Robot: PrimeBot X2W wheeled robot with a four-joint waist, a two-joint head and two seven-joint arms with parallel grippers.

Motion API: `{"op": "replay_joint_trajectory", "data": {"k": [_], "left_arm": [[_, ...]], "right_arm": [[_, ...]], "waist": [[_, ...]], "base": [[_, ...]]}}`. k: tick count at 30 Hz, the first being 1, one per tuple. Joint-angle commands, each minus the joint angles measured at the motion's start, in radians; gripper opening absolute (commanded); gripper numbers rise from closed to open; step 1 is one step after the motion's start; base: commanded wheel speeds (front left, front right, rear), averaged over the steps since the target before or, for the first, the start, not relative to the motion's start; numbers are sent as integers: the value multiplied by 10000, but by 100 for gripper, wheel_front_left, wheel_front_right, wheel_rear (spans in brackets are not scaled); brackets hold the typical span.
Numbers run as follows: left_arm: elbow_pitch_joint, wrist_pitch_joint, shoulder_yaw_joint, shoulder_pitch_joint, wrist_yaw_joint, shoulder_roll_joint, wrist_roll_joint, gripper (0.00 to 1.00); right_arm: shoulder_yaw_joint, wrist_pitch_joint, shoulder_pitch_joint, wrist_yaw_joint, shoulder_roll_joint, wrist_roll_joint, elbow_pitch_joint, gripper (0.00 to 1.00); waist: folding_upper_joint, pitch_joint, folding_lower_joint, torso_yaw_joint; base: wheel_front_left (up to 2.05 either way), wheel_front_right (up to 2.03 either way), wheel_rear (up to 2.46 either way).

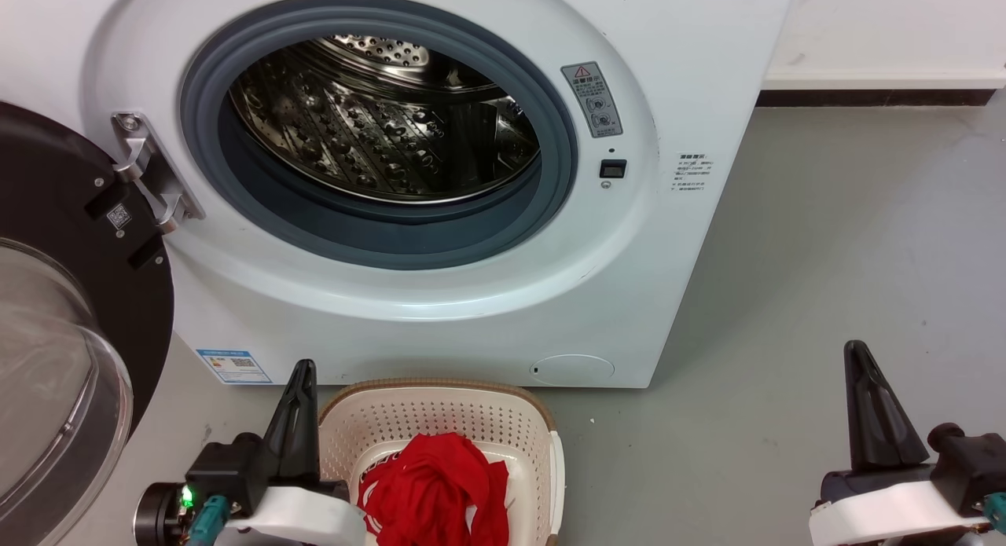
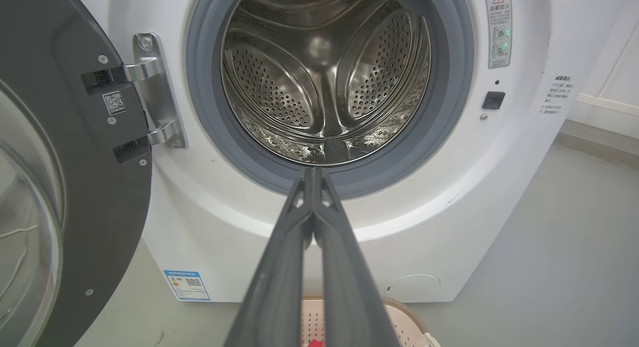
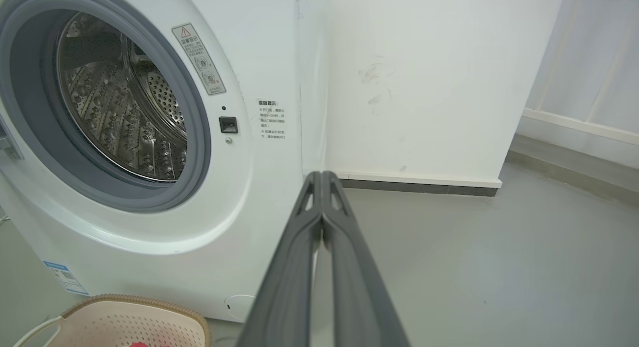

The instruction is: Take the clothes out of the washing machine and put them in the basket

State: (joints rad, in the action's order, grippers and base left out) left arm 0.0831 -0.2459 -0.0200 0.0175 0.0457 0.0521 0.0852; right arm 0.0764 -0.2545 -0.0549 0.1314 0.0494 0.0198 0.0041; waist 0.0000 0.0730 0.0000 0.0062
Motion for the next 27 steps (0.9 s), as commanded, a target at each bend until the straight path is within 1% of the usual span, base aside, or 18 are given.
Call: {"op": "replay_joint_trajectory", "data": {"k": [1,9,10,22,23,27], "left_arm": [[-76,101,95,-192,47,12,502,0],[92,489,230,-309,138,9,2147,0],[152,620,277,-352,169,8,2725,0],[387,1119,456,-519,287,4,4849,0],[387,1119,456,-519,287,4,4849,0],[463,1273,509,-575,328,3,5494,0]], "right_arm": [[-31,66,90,0,33,562,-100,0],[-100,387,309,-1,143,2399,204,0],[-123,497,373,-2,172,3033,306,0],[-184,917,598,-3,258,5333,653,0],[-184,917,598,-3,258,5333,653,0],[-195,1055,676,-3,279,6028,754,0]], "waist": [[0,-10,0,0],[0,-55,0,-5],[0,-72,0,-6],[0,-141,0,-13],[0,-141,0,-13],[0,-163,0,-15]], "base": [[0,0,0],[0,0,0],[0,0,0],[0,0,0],[0,0,0],[0,0,0]]}}
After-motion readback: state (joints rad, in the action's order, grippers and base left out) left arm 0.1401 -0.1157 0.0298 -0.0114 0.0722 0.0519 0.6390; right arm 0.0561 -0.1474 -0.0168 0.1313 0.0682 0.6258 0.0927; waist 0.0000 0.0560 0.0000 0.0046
